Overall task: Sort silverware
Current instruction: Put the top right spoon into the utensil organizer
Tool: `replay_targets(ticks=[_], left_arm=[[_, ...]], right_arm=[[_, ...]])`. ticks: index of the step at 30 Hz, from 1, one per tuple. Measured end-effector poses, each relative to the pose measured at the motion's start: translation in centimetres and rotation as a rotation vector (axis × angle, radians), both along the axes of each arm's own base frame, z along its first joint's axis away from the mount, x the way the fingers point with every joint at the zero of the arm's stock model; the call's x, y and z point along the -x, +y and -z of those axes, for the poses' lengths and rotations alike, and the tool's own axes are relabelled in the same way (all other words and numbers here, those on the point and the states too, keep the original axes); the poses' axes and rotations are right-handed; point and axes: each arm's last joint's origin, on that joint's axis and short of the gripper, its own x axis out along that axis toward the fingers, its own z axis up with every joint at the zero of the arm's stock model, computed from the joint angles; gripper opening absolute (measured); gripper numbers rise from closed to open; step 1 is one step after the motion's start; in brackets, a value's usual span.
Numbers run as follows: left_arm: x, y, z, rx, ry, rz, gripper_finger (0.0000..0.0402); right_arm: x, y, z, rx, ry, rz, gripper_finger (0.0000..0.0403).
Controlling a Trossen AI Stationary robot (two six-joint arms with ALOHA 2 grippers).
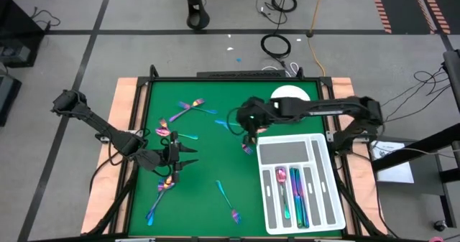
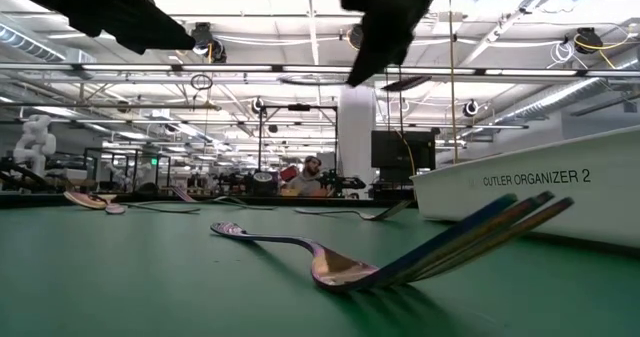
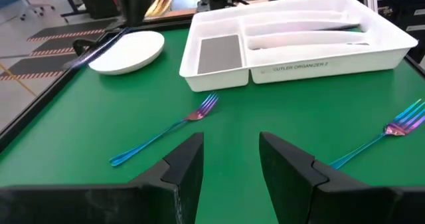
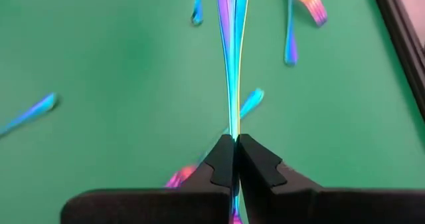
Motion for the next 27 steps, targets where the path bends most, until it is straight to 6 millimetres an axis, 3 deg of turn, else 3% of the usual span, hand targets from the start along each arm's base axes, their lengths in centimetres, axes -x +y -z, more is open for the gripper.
replay_targets(ticks=[5, 9, 17, 27], left_arm=[[-0.1, 0.0, -0.2, 0.011, -0.016, 0.000, 0.0148], [-0.1, 0.0, -0.1, 0.015, -0.016, -0.002, 0.0148], [-0.1, 0.0, -0.1, 0.032, -0.016, -0.008, 0.0148], [-0.1, 0.0, -0.1, 0.038, -0.016, -0.011, 0.0148]], right_arm=[[2.3, 2.4, -2.0, -0.010, 0.021, -0.056, 0.0000], [3.4, 3.9, -2.8, 0.059, 0.036, -0.207, 0.0000], [4.7, 6.6, -2.3, 0.139, 0.151, -0.599, 0.0000], [5.3, 8.5, -2.1, 0.130, 0.185, -0.683, 0.0000]])
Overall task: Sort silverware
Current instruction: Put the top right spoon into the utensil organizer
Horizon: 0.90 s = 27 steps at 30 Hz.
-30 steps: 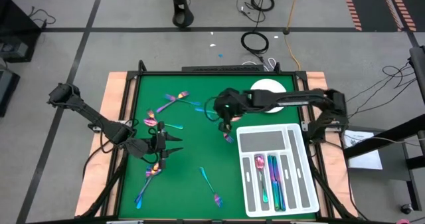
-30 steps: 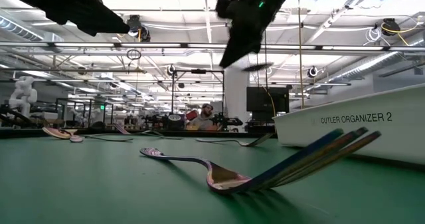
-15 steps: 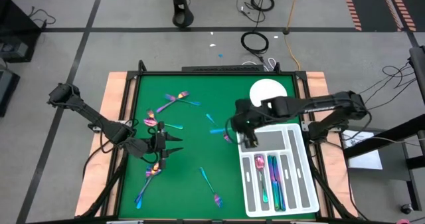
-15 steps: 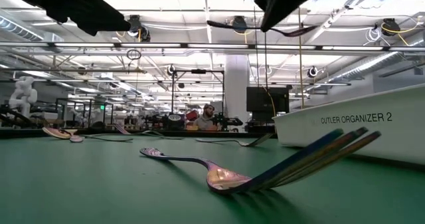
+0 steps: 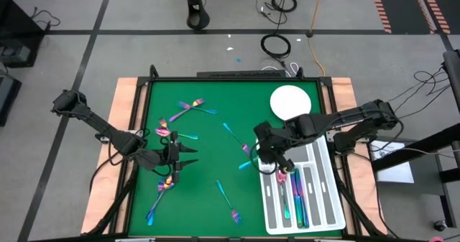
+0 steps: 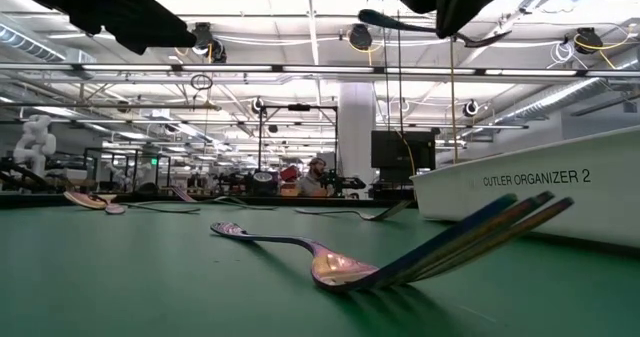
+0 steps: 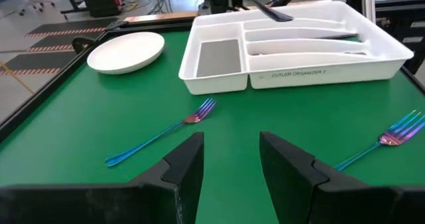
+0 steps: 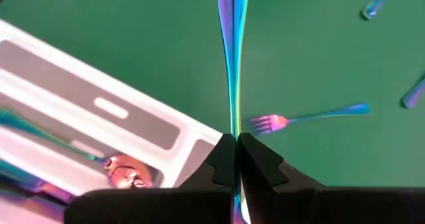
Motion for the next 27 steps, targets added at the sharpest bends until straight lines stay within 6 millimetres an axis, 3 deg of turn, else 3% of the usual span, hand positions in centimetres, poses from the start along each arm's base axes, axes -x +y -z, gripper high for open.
replay_targets(ticks=[12, 27], left_arm=[[-0.2, -0.1, 0.3, 0.055, 0.009, -0.025, 0.0148], [-1.1, -0.3, 1.5, 0.206, -0.030, -0.218, 0.0148]], right_arm=[[1.2, 3.0, 0.2, 0.043, 0.023, -0.343, 0.0000], [3.3, 7.0, 0.3, -0.019, 0.054, -0.647, 0.0000]])
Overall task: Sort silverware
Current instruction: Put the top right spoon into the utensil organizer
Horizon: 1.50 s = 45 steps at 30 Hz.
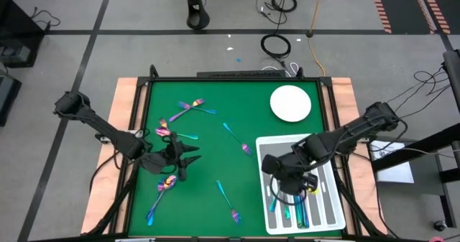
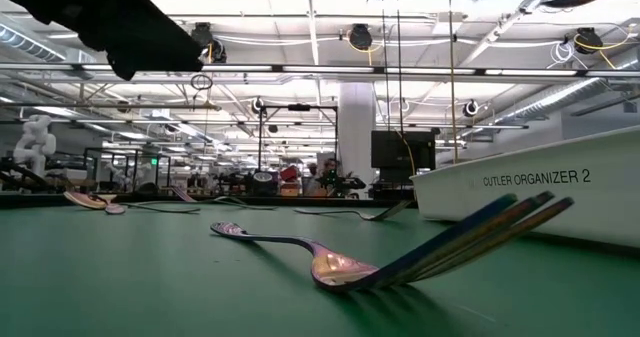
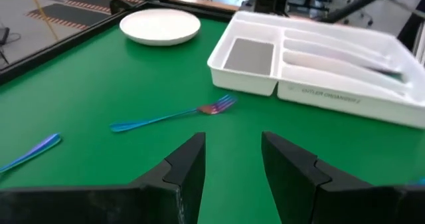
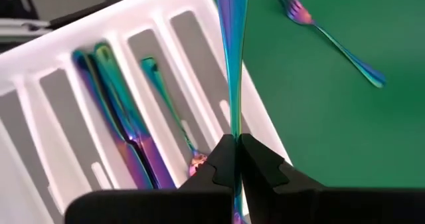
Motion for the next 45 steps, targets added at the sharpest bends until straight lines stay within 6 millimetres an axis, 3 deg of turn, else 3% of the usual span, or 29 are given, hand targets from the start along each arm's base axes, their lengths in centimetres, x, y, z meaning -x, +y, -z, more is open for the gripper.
replay_targets(ticks=[10, 18, 26, 45], left_arm=[[-1.6, -1.1, 0.9, 0.078, -0.071, 0.005, 0.0148], [-2.1, -1.5, 2.3, 0.144, -0.033, -0.010, 0.0148], [-2.4, -1.7, 2.8, 0.145, -0.034, -0.010, 0.0148], [-2.4, -1.7, 2.8, 0.149, -0.038, -0.013, 0.0148]], right_arm=[[0.3, 1.8, 1.3, 0.050, 0.007, -0.177, 0.0000], [0.8, 1.5, 5.3, 0.067, 0.086, -0.306, 0.0000], [0.7, 1.7, 8.4, 0.021, 0.000, -0.396, 0.0000], [1.0, 0.8, 11.4, -0.050, 0.004, -0.366, 0.0000]])
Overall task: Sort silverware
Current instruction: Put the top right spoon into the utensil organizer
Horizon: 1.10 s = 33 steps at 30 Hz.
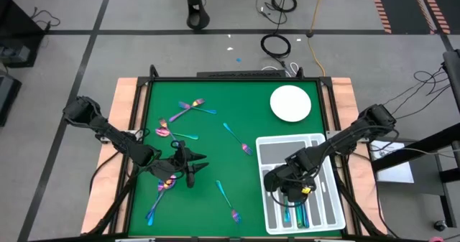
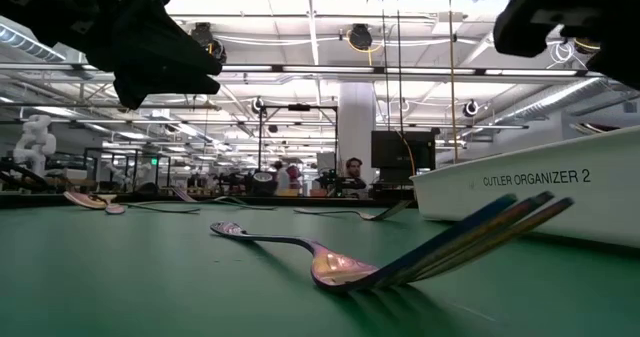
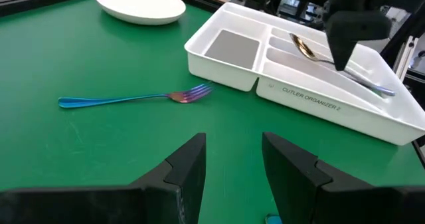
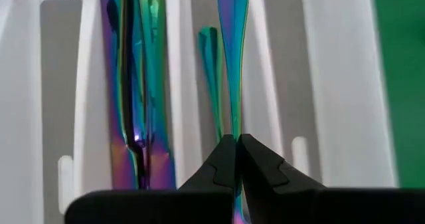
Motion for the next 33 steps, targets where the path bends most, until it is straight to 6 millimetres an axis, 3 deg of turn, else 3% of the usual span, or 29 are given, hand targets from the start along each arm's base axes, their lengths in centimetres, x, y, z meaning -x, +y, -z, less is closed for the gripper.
replay_targets(ticks=[7, 33], left_arm=[[0.05, -0.06, 0.02, 0.018, -0.001, -0.004, 0.0148], [0.04, -0.07, 0.01, 0.019, -0.001, -0.003, 0.0148]], right_arm=[[0.37, -0.27, 1.18, 0.001, 0.001, 0.003, 0.0000], [0.04, -0.13, 1.08, -0.013, -0.038, 0.005, 0.0020]])
